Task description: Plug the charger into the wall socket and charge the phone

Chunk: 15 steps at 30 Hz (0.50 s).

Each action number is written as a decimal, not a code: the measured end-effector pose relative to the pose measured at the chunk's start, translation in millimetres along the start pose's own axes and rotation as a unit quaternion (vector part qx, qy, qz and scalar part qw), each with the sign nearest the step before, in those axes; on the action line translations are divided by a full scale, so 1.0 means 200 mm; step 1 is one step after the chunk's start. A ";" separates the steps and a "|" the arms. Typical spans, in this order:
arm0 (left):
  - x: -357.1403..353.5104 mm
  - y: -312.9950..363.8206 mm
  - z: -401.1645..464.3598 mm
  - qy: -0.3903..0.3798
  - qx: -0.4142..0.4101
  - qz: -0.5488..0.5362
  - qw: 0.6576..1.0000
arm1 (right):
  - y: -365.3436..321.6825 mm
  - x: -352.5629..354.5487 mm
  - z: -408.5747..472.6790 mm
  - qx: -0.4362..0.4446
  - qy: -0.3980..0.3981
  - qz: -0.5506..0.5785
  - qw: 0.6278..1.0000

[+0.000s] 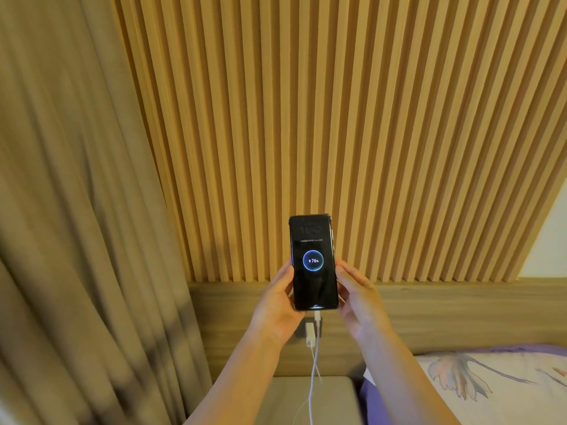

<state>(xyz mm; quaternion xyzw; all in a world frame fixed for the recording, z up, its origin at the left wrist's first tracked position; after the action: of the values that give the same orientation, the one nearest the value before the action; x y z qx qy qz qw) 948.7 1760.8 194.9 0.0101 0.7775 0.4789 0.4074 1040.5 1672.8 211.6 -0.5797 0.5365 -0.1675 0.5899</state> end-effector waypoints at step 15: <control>-0.01 -0.01 0.09 -0.003 0.006 0.001 1.000 | -0.02 0.00 0.06 0.002 0.003 0.003 1.000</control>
<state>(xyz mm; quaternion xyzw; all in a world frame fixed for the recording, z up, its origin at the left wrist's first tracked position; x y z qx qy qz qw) 962.3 1773.0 190.1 0.0151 0.7792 0.4745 0.4093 1051.3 1677.8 212.8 -0.5766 0.5393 -0.1688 0.5901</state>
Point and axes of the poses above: each hand's wrist, its own z-axis towards the middle knuckle, its own x-axis out of the back of the hand, y = z × x, the point moved 8 cm from there along z, towards the middle knuckle, and after that the axes turned 15 degrees about y, right-handed, at the moved point
